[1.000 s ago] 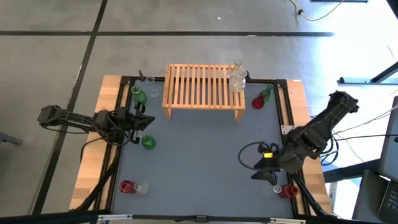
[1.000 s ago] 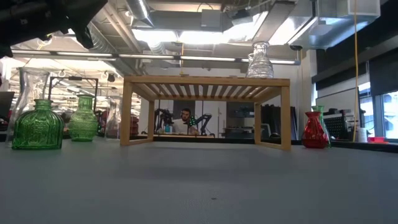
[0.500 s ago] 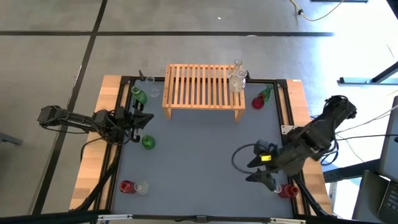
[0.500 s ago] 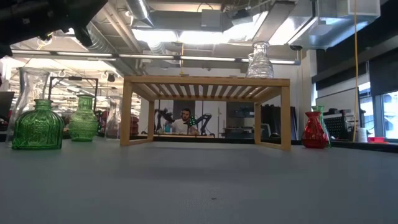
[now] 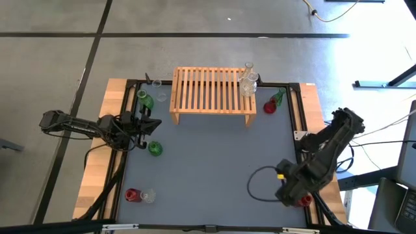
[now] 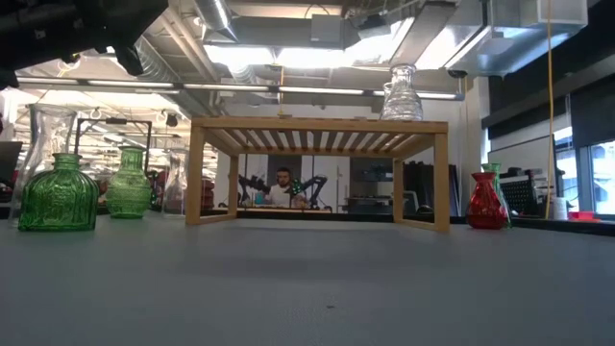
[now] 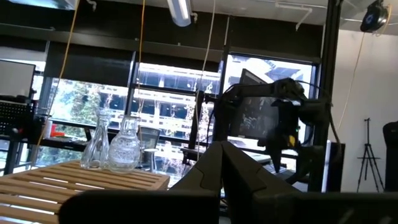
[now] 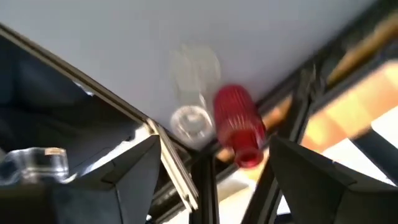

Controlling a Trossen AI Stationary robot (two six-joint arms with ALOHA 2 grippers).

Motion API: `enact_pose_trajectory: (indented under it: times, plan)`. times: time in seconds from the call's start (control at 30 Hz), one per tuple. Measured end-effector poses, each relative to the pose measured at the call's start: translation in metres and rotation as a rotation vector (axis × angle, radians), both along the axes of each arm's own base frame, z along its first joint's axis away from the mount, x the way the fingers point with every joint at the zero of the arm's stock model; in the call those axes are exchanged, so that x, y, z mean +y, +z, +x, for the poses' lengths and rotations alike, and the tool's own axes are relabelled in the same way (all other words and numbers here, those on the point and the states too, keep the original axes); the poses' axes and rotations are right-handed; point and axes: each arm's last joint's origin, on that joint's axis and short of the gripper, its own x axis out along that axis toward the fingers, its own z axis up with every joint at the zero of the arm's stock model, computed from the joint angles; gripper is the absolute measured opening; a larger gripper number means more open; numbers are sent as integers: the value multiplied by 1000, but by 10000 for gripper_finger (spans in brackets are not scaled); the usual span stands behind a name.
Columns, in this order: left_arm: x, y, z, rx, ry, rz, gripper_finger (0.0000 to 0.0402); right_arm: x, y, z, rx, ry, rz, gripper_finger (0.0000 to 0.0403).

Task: Sort vases onto shelf
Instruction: Put the transparent vase on the shelf aligned with the other transparent vase

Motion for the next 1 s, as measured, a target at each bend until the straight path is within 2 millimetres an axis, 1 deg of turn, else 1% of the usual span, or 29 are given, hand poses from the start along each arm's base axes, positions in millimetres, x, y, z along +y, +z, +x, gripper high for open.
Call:
enact_pose_trajectory:
  times: [0.13,0.23,0.43,0.57,0.8,0.87,1.0]
  plan:
    - [0,0,0,0,0,0,2,10,-4,-11,35,-41,-1,287]
    - [0,0,0,0,0,0,2,17,-3,-16,3,-51,-2,287]
    - [0,0,0,0,0,0,2,25,-6,-24,-62,-35,-43,287]
    - [0,0,0,0,1,0,2,29,-15,-27,-87,-14,-64,287]
    - [0,0,0,0,2,0,2,32,-43,-26,-51,43,-39,287]
    - [0,0,0,0,3,-1,2,32,-46,-27,-40,58,-36,287]
    - [0,0,0,1,3,-1,2,33,-47,-26,-65,63,-35,287]
